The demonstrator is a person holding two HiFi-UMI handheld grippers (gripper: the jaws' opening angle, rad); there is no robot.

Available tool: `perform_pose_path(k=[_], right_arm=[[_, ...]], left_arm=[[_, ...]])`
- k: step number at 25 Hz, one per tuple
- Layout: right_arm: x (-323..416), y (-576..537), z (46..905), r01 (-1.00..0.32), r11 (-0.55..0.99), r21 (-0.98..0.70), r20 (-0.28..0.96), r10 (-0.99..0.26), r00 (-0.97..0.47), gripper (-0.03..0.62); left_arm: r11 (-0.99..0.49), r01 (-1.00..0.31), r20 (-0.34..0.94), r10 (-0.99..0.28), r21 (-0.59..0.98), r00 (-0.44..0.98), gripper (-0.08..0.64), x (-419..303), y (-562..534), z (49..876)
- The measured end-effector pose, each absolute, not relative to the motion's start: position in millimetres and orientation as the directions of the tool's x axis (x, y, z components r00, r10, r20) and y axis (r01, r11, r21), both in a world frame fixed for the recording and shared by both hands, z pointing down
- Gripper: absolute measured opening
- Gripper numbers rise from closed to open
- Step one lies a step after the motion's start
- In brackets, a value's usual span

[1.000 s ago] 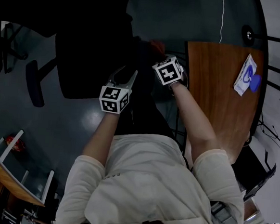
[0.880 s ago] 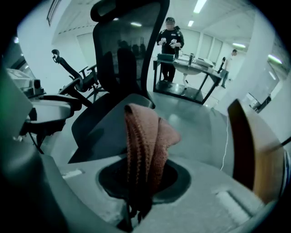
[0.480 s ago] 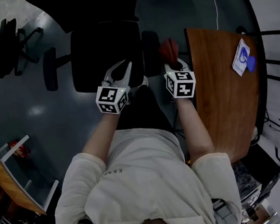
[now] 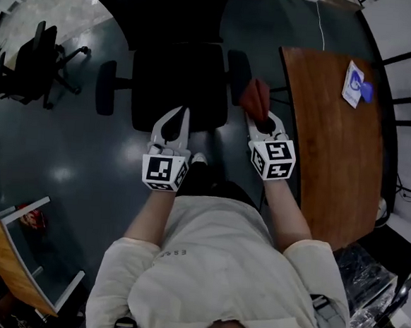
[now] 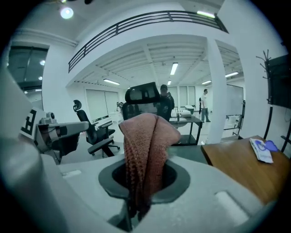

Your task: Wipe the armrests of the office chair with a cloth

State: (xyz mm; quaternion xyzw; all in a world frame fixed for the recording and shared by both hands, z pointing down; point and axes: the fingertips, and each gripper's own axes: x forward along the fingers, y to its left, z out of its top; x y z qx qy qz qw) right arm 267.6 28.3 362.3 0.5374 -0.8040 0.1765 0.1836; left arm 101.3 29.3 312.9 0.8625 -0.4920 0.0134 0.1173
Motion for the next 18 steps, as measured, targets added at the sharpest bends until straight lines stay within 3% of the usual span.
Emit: perform_pose_path(k=[11, 18], right_arm=[[230, 181, 332, -0.882, 0.451, -0.136, 0.437, -0.772, -0.462, 0.048], [212, 266, 303, -0.888, 0.454, -0.079, 0.396, -0.803, -0.445, 0.049]], left_arm=[[-0.407, -0.882, 0.106, -0.892, 0.238, 0.440, 0.017, 68, 204, 281], [-0.399, -0.884, 0.083, -0.900, 0.242, 0.429, 0.017, 47, 292, 264]])
